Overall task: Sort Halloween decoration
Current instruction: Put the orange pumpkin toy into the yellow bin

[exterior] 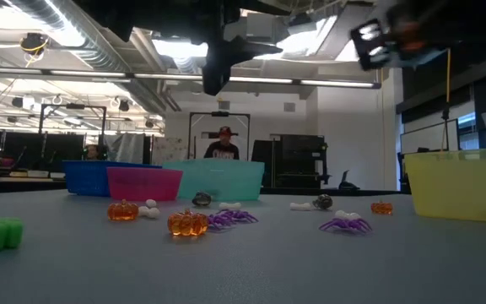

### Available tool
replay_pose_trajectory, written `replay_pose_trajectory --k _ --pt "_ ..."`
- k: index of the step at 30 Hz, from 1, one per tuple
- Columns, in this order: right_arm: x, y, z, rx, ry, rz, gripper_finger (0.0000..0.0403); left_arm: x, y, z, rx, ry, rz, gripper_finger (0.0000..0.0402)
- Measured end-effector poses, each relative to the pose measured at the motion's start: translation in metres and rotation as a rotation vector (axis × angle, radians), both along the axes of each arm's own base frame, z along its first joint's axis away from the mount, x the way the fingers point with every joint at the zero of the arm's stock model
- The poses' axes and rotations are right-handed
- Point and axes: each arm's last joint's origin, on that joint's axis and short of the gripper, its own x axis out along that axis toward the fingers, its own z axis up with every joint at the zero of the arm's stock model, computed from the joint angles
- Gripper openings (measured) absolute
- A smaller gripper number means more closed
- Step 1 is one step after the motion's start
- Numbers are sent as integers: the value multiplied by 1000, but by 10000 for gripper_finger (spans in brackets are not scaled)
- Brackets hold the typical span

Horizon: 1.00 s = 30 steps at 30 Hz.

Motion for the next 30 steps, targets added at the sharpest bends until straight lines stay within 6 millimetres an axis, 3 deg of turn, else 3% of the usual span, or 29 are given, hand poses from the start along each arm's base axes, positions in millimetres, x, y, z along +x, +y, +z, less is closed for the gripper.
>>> replay_pose_trajectory --k 10,21,30 --pt "-28 46 -10 178 361 -2 44 -1 -11 0 135 -20 -58 188" --pt "-46 68 -13 291 606 -79 45 -3 -23 0 220 -37 -113 188" --pt "-50 67 -17 275 660 -151 119 -4 -28 0 246 -42 -135 188"
